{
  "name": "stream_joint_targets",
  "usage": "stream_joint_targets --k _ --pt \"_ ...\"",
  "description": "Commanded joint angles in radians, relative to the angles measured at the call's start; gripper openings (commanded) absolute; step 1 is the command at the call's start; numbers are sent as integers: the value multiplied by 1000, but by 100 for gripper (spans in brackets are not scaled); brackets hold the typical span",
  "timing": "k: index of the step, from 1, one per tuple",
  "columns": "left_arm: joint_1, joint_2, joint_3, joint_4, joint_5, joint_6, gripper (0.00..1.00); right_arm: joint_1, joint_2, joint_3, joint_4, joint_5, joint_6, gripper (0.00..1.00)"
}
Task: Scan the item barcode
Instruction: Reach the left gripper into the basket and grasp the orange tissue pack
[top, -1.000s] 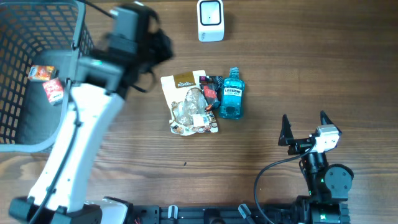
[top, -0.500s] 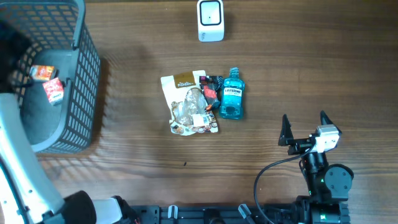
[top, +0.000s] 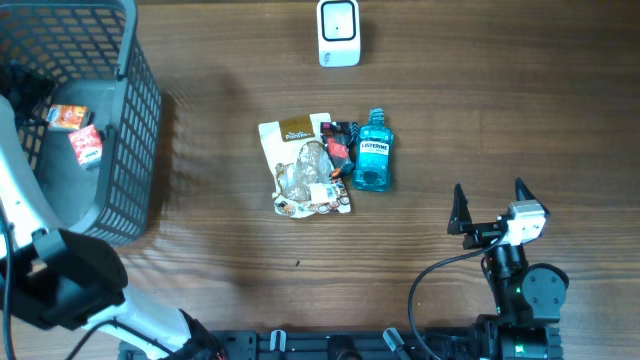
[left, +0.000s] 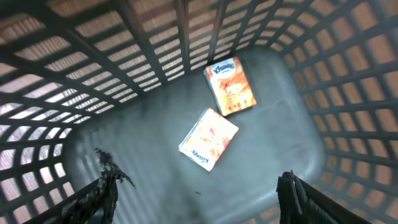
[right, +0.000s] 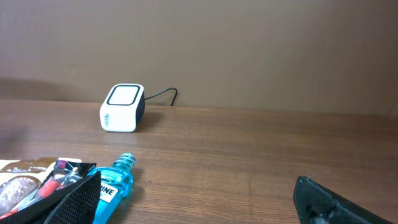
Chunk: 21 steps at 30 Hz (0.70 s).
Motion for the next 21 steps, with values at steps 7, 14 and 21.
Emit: stream_joint_targets --k 7,14,21 --pt "-26 162 10 51 120 102 78 4 -3 -1 4 6 -10 100" --pt "-52 264 2 65 115 102 79 4 -3 -1 4 6 -10 100" --pt "-52 327 -12 50 -8 65 72 4 -3 -1 4 6 -10 100"
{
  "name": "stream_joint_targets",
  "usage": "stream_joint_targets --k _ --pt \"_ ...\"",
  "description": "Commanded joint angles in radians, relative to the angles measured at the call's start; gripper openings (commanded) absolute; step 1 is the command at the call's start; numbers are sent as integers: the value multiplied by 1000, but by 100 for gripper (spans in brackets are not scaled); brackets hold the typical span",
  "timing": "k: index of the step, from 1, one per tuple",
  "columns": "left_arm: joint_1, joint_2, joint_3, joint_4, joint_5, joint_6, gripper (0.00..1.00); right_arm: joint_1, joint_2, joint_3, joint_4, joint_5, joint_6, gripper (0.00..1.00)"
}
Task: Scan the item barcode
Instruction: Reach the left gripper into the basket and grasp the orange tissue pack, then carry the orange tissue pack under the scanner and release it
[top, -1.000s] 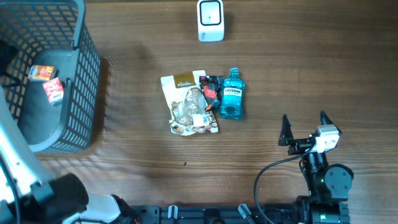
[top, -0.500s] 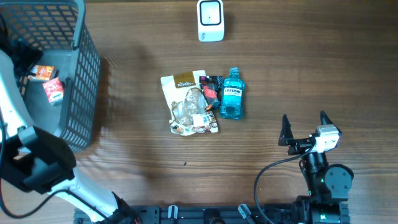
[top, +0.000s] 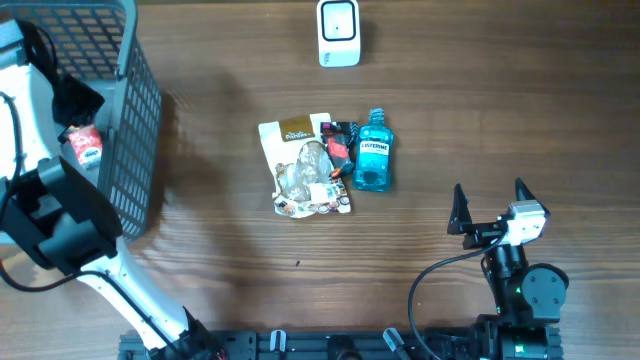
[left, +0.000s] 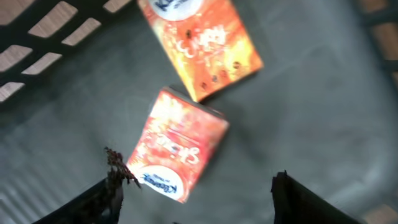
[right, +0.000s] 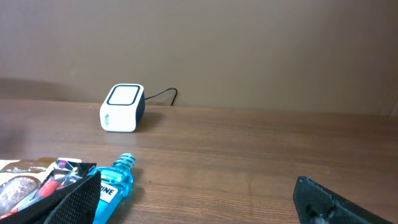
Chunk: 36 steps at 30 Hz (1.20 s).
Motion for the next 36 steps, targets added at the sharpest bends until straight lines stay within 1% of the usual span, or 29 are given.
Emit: stream_joint_targets --k 1,9,14,18,19,21,22,23,24,25,26,30,36 --pt "-2 27 -20 -8 -81 -9 72 4 -3 -1 4 6 -10 100" --pt "-2 27 -161 55 -84 -10 72 4 -3 -1 4 6 -10 100" --pt "-1 27 -220 147 -84 -9 72 4 -3 -1 4 6 -10 100" --pt "-1 26 -222 157 -82 -9 67 4 -3 -1 4 6 -10 100" --pt "-1 26 -223 157 -74 -9 62 4 -3 -1 4 6 -10 100" --pt "-1 26 -223 151 -58 -9 45 4 -3 -1 4 6 -10 100" --pt "-1 26 -223 146 -56 -9 38 4 -3 -1 4 6 -10 100" --pt "-1 26 -223 145 -57 -9 34 4 -3 -1 4 6 -10 100" --pt "-1 26 -223 145 -57 -7 25 4 -3 -1 4 6 -10 100" --pt "-1 23 -221 140 -57 -1 11 4 -3 -1 4 6 -10 100" --pt "-1 15 -216 130 -56 -2 4 4 -3 -1 4 6 -10 100" --pt "-2 -45 -180 96 12 -2 4 4 -3 -1 4 6 -10 100" --pt "-2 -244 -103 101 223 -2 4 4 -3 -1 4 6 -10 100"
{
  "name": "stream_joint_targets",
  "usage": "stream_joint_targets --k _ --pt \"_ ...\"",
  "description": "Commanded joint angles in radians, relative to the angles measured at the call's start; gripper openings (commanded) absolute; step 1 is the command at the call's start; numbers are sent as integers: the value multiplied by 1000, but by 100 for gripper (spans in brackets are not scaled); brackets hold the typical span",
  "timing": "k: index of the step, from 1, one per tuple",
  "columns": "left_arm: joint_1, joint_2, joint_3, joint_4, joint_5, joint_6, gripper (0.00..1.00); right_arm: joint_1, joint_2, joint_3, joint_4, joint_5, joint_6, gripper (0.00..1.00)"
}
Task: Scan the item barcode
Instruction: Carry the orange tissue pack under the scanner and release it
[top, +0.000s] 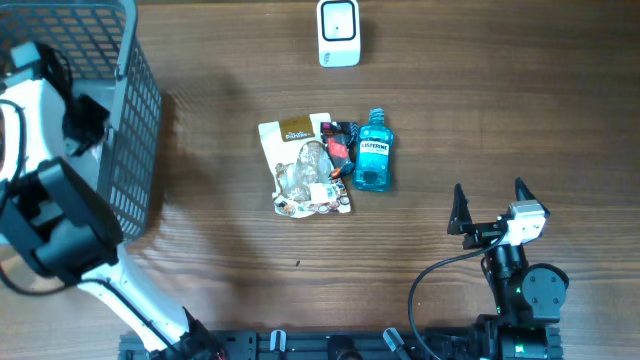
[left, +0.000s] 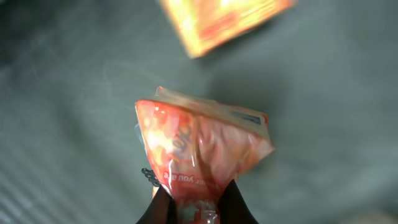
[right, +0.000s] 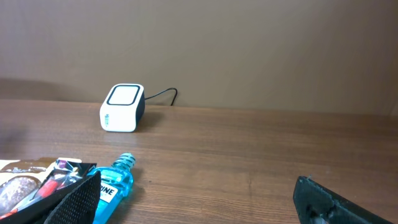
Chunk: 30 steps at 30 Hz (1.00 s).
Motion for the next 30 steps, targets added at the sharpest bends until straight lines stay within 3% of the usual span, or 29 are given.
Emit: stream_joint_targets --k 1,9,11,14,22,29,30 --pt "-2 -203 88 14 173 1 4 4 -3 -1 4 6 -10 100" --pt "-43 -577 93 123 491 1 4 4 -3 -1 4 6 -10 100" --pt "-126 -653 93 120 591 1 4 4 -3 -1 4 6 -10 100" --pt "-320 -679 93 92 606 2 4 4 -3 -1 4 6 -10 100" --pt "-784 -467 91 -93 330 1 4 4 -3 -1 4 6 -10 100" --pt "-954 -154 91 -149 249 1 4 4 -3 -1 4 6 -10 100" --pt "-962 -111 91 -146 250 1 10 4 -3 -1 4 6 -10 100"
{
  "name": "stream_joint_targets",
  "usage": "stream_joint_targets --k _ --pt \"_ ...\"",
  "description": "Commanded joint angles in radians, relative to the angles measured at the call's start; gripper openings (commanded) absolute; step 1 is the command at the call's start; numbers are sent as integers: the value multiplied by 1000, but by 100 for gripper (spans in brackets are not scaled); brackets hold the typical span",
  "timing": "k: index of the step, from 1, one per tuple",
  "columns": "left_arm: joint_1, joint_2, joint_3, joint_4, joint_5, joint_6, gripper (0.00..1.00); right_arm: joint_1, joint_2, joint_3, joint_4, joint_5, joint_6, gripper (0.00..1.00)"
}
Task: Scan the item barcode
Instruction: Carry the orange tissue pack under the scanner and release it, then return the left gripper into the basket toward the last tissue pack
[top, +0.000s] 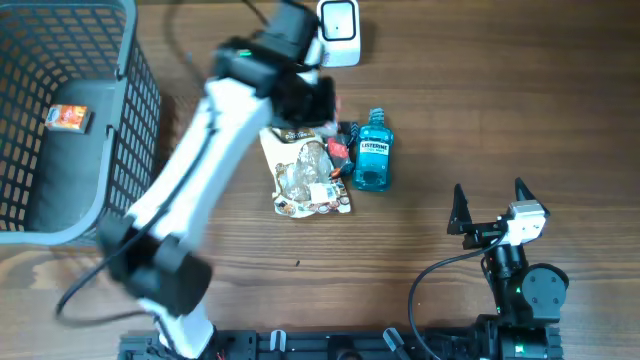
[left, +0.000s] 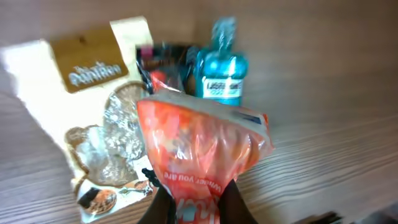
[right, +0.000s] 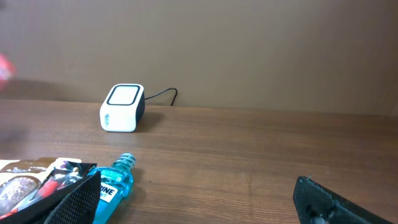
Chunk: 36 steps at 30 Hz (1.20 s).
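My left gripper (left: 195, 208) is shut on an orange tissue pack (left: 202, 146), held in the air over the items at the table's middle. In the overhead view the left gripper (top: 305, 97) sits just below and left of the white scanner (top: 339, 32), and the wrist hides the pack. The scanner (right: 122, 107) stands at the table's far edge with its cable behind. My right gripper (top: 490, 212) rests open at the lower right, with nothing between its fingers (right: 74, 199).
Below the held pack lie a blue mouthwash bottle (left: 221, 71), a small dark packet (left: 163, 62) and a white and brown snack bag (left: 93, 118). The grey mesh basket (top: 140, 110) at the left holds another orange pack (top: 70, 118).
The left gripper, still shut on the tissue pack, has moved from inside the basket to above the pile of items near the scanner. The right arm has not moved.
The left gripper hung open over two orange packs in the basket, then stood lower and close to them. Then it was shut on one pack, lifted off the basket floor. Now that pack is out over the table's middle and one pack stays in the basket.
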Motion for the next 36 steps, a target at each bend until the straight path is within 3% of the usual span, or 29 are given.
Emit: stream_joint_targets --k 1,2,3,4,8,18,19,22,24,31,36 --pt "-27 127 0 3 -41 1 20 4 -3 -1 4 6 -9 100" --pt "-26 153 0 3 -41 1 34 4 -3 -1 4 6 -10 100" --pt "-25 174 0 3 -41 1 54 4 -3 -1 4 6 -10 100" --pt "-23 187 0 3 -41 2 81 4 -3 -1 4 6 -10 100" --pt "-3 177 2 14 -41 2 100 4 -3 -1 4 6 -10 100" --pt "69 150 44 5 116 2 100 4 -3 -1 4 6 -10 100" --pt "50 153 37 -9 72 2 100 4 -3 -1 4 6 -10 100" --pt "-6 153 36 -112 -322 -62 100 4 -3 -1 4 6 -10 100" --pt "-23 153 36 -106 -376 -82 100 4 -3 -1 4 6 -10 100" --pt "-2 95 185 -109 -353 47 100 4 -3 -1 4 6 -10 100" --pt "83 8 333 -107 -151 212 100 4 -3 -1 4 6 -10 100"
